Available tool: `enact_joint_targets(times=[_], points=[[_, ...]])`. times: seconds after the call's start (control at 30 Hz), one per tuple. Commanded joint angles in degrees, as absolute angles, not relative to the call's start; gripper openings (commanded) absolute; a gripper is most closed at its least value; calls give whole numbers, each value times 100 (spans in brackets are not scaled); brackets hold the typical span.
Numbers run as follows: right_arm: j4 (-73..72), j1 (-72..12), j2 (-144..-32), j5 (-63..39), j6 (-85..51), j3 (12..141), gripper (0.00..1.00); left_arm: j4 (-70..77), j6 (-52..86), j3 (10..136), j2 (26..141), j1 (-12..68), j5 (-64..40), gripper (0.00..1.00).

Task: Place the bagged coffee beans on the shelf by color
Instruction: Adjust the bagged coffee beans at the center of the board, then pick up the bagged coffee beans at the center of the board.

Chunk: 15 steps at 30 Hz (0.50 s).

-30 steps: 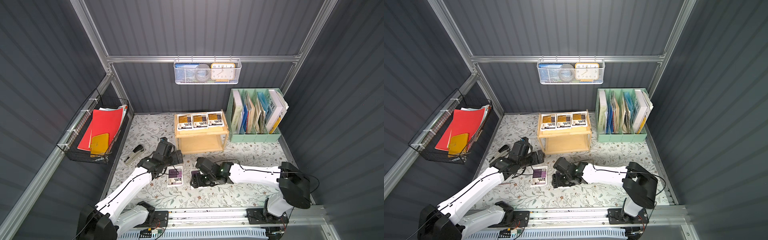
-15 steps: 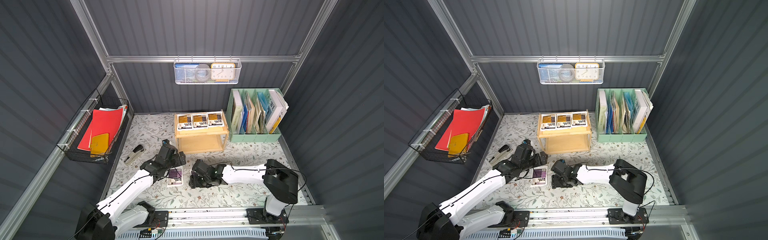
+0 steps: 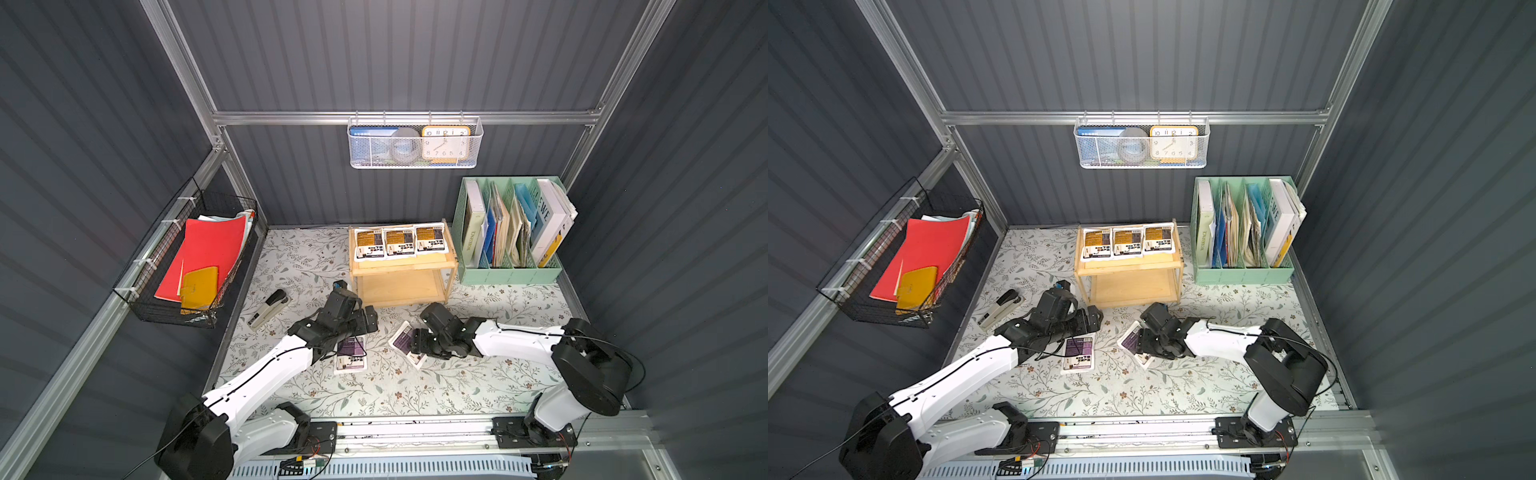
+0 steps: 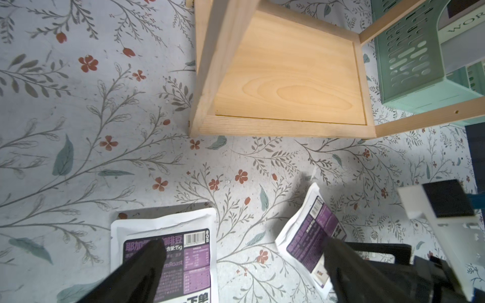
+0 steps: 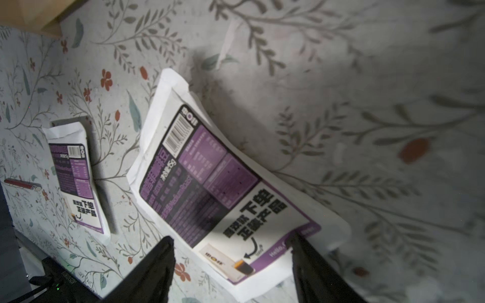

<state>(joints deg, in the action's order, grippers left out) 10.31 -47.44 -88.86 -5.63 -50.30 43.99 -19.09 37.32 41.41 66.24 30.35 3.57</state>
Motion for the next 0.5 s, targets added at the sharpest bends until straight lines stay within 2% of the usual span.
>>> enact_joint_targets(times=[0.0, 0.3, 0.47], points=[[1421, -4720, -8308, -547, -5065, 4127, 73, -1719, 3648, 4120, 6882, 3158, 283, 100], [1060, -4724, -6689, -631, -6330, 2829, 74, -1368, 3696, 4257, 7505, 3842, 755, 100], [586, -4747, -6337, -642, -6947, 2272, 74, -1143, 3752, 4355, 7959, 4284, 1060, 100]])
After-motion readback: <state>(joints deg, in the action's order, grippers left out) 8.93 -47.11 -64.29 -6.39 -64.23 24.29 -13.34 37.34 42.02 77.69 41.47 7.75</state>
